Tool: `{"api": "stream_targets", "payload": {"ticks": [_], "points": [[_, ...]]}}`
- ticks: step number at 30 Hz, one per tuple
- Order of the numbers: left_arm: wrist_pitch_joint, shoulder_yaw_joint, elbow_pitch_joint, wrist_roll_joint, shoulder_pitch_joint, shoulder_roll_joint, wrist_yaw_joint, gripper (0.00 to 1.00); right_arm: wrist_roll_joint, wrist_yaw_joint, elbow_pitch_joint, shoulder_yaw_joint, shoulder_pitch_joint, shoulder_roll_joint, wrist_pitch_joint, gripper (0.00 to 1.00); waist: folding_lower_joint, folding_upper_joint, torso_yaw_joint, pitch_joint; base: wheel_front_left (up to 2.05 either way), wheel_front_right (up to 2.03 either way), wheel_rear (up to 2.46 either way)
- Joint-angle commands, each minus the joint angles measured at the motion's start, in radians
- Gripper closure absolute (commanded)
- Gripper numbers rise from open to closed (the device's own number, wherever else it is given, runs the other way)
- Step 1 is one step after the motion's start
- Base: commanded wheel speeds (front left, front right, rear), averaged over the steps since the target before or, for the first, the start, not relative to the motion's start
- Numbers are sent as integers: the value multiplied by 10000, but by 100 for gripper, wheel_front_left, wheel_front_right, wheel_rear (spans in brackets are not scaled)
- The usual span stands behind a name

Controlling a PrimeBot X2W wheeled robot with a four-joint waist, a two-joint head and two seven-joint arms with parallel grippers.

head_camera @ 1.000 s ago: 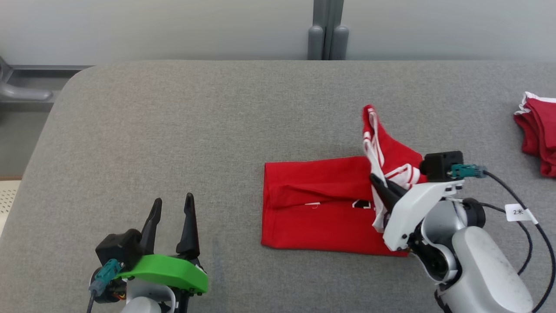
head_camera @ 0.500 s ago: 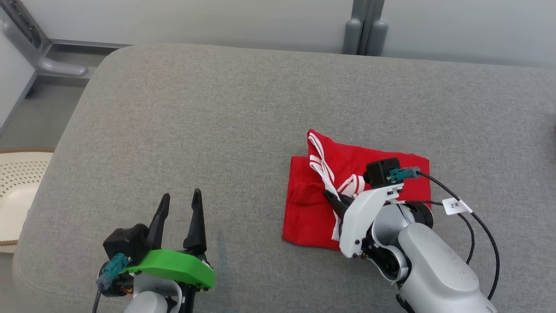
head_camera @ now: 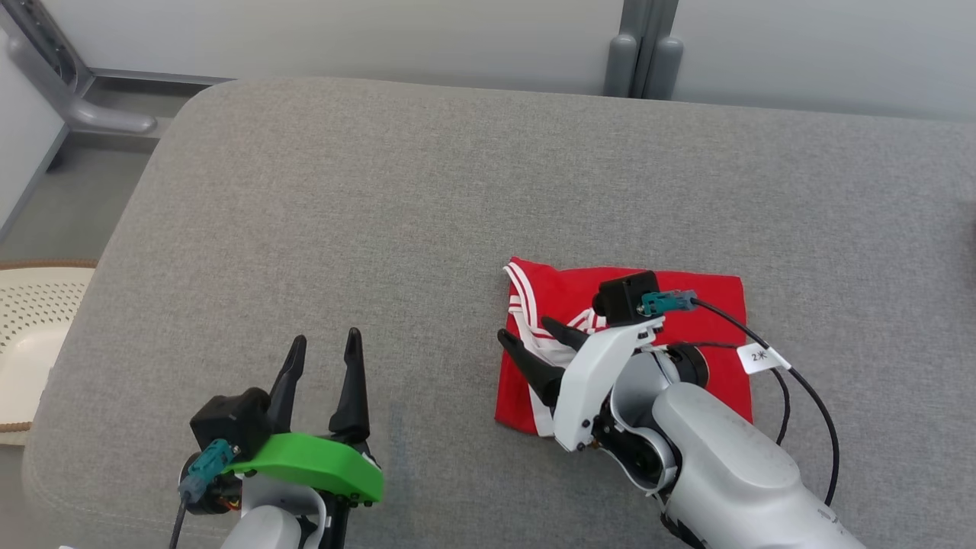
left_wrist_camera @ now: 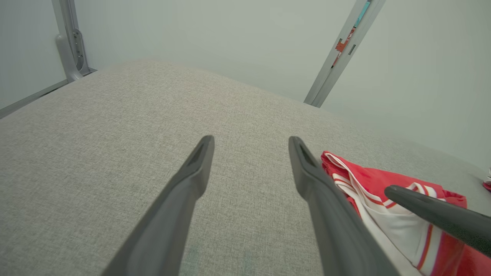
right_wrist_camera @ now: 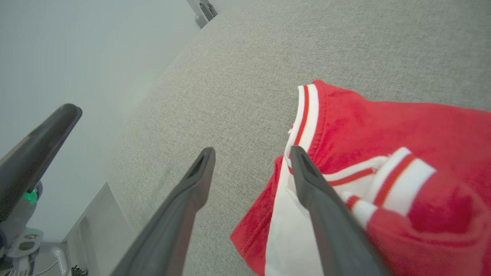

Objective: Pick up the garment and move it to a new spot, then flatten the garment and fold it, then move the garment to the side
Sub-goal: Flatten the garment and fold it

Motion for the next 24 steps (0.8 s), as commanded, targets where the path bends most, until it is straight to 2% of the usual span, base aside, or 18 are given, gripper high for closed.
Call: {"api": "stream_targets", "payload": {"ticks": [1,5,11,13,24], "points": [[-41,-1,16,69,-120,-4,-28,0,138,-4,-95,141,-178,-16,-202,0,0,0,-71,-54,0,0,0],[-44,-32,38,109,-84,3,-31,0,446,-4,-514,442,-330,-20,-713,0,0,0,-276,-157,0,0,0],[-45,-129,-4,124,-14,-2,-20,0,232,-4,-1077,11,-419,-29,-1395,0,0,0,-691,-262,0,0,0],[-36,-174,-20,157,-8,4,-23,0,-61,-4,-1175,-350,-373,-25,-1564,0,0,0,-830,-291,0,0,0],[71,-561,95,462,-450,-57,-107,0,-3126,-4,-1861,-3673,1305,-502,-2623,0,0,0,-1649,-447,0,0,0]]}}
